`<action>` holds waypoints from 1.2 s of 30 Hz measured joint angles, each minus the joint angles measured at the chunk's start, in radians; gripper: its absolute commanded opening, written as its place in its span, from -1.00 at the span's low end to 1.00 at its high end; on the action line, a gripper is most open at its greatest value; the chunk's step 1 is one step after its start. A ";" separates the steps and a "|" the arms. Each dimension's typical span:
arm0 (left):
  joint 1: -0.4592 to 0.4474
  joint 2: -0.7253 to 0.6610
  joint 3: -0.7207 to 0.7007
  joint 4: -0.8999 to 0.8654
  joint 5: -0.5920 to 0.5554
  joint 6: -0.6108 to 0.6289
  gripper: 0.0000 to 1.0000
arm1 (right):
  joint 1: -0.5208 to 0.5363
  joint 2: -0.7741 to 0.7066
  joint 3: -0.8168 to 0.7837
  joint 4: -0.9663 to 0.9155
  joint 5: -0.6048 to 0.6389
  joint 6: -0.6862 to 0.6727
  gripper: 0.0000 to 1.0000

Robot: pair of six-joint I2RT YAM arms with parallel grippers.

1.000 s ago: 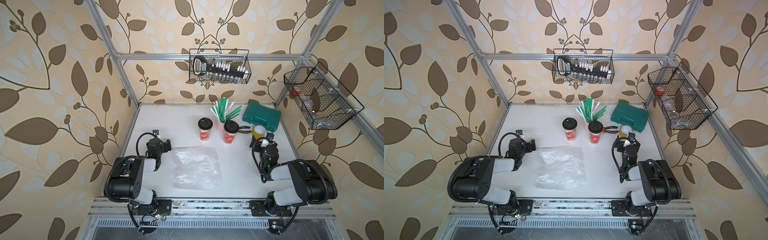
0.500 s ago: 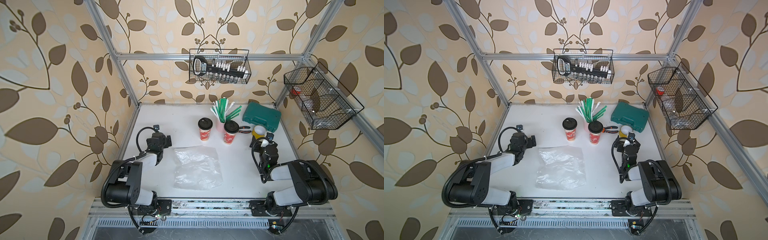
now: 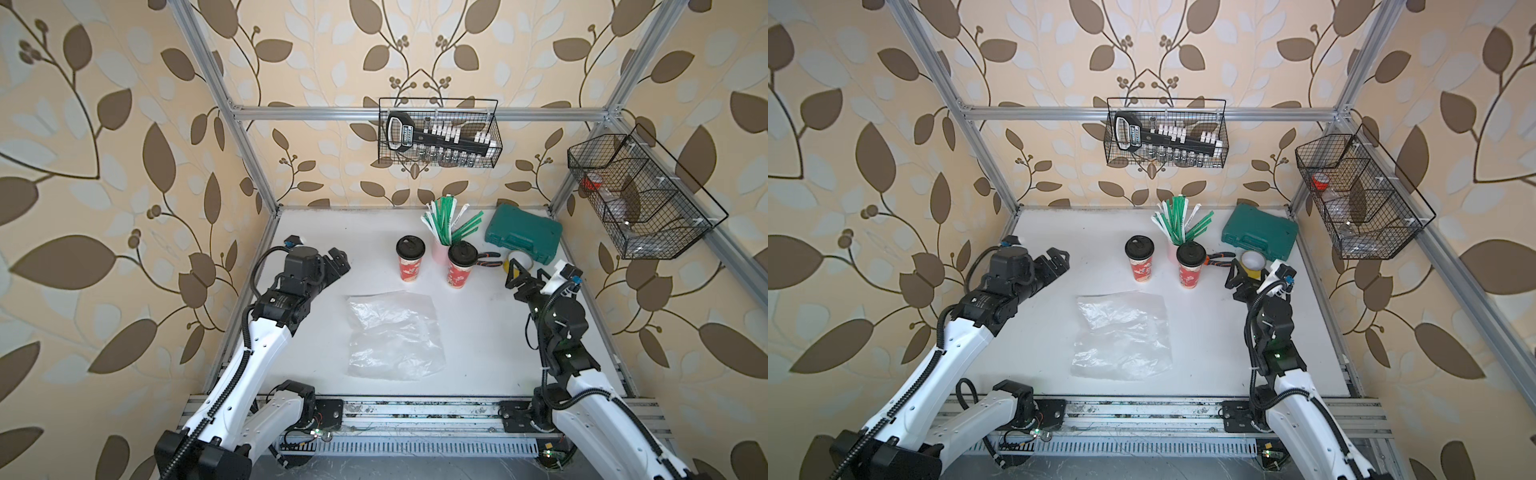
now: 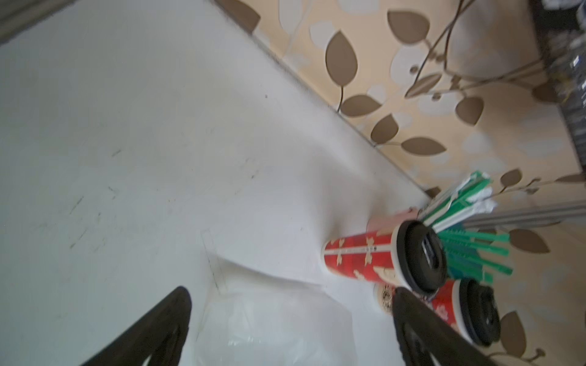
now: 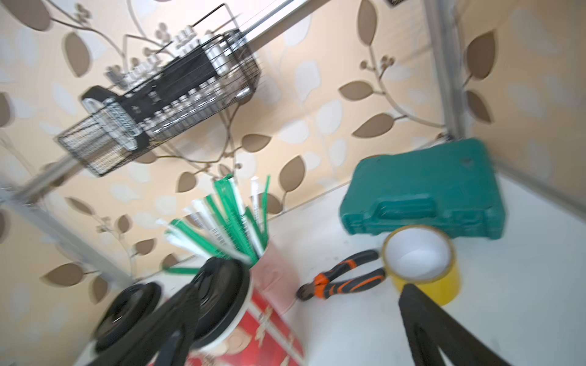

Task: Pack milk tea into plastic carrier bags
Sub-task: Adjust the plastic carrier bag at the center of the board.

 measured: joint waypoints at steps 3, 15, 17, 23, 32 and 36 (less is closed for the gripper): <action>-0.217 0.068 0.071 -0.098 -0.029 -0.009 0.98 | -0.040 -0.004 -0.021 -0.104 -0.131 0.070 0.99; -0.671 0.520 0.279 -0.258 -0.103 -0.159 0.07 | -0.044 0.222 0.199 -0.494 -0.235 0.023 0.95; -0.684 0.600 0.316 -0.256 -0.097 -0.161 0.07 | -0.044 0.220 0.194 -0.513 -0.233 0.021 0.93; -0.710 0.810 0.446 -0.250 -0.085 -0.166 0.12 | -0.047 0.216 0.185 -0.526 -0.232 0.016 0.91; -0.715 1.010 0.577 -0.267 -0.103 -0.180 0.36 | -0.065 0.216 0.174 -0.529 -0.232 0.007 0.92; -0.715 1.049 0.582 -0.269 -0.103 -0.184 0.18 | -0.080 0.213 0.172 -0.529 -0.237 0.004 0.91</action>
